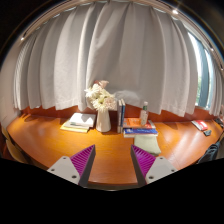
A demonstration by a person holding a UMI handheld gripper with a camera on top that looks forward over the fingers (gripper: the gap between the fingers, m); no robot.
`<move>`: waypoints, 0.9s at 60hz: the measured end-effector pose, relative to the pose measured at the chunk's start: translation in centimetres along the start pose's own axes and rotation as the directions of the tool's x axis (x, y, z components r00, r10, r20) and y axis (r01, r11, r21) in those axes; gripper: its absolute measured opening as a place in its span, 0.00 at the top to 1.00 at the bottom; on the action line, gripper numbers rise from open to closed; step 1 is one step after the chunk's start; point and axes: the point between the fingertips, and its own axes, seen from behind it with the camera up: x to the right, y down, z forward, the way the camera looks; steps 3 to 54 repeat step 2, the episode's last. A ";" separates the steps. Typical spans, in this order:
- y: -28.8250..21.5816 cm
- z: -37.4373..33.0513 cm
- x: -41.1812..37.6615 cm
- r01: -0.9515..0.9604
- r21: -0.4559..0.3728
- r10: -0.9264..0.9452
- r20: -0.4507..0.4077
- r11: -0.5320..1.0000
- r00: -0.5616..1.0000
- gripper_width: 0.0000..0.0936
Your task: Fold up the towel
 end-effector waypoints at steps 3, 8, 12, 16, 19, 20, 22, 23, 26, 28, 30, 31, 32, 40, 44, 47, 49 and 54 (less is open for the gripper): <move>0.0 0.0 -0.1 -0.002 0.000 0.002 -0.001 1.000 1.000 0.26; 0.0 0.0 -0.1 -0.002 0.000 0.002 -0.001 1.000 1.000 0.26; 0.0 0.0 -0.1 -0.002 0.000 0.002 -0.001 1.000 1.000 0.26; 0.0 0.0 -0.1 -0.002 0.000 0.002 -0.001 1.000 1.000 0.26; 0.0 0.0 -0.1 -0.002 0.000 0.002 -0.001 1.000 1.000 0.26; 0.0 0.0 -0.1 -0.002 0.000 0.002 -0.001 1.000 1.000 0.26; 0.0 0.0 -0.1 -0.002 0.000 0.002 -0.001 1.000 1.000 0.26; 0.0 0.0 -0.1 -0.002 0.000 0.002 -0.001 1.000 1.000 0.26; 0.0 0.0 -0.1 -0.002 0.000 0.002 -0.001 1.000 1.000 0.26; 0.0 0.0 -0.1 -0.002 0.000 0.002 -0.001 1.000 1.000 0.26; 0.0 0.0 -0.1 -0.002 0.000 0.002 -0.001 1.000 1.000 0.26; 0.0 0.0 -0.1 -0.002 0.000 0.002 -0.001 1.000 1.000 0.26; 0.0 0.0 -0.1 -0.002 0.000 0.002 -0.001 1.000 1.000 0.26; 0.0 0.0 -0.1 -0.002 0.000 0.002 -0.001 1.000 1.000 0.26; 0.0 0.0 -0.1 -0.002 0.000 0.002 -0.001 1.000 1.000 0.26; 0.0 0.0 -0.1 -0.002 0.000 0.002 -0.001 1.000 1.000 0.26; 0.0 0.0 -0.1 -0.002 0.000 0.002 -0.001 1.000 1.000 0.26; 0.0 0.0 -0.1 -0.002 0.000 0.002 -0.001 1.000 1.000 0.26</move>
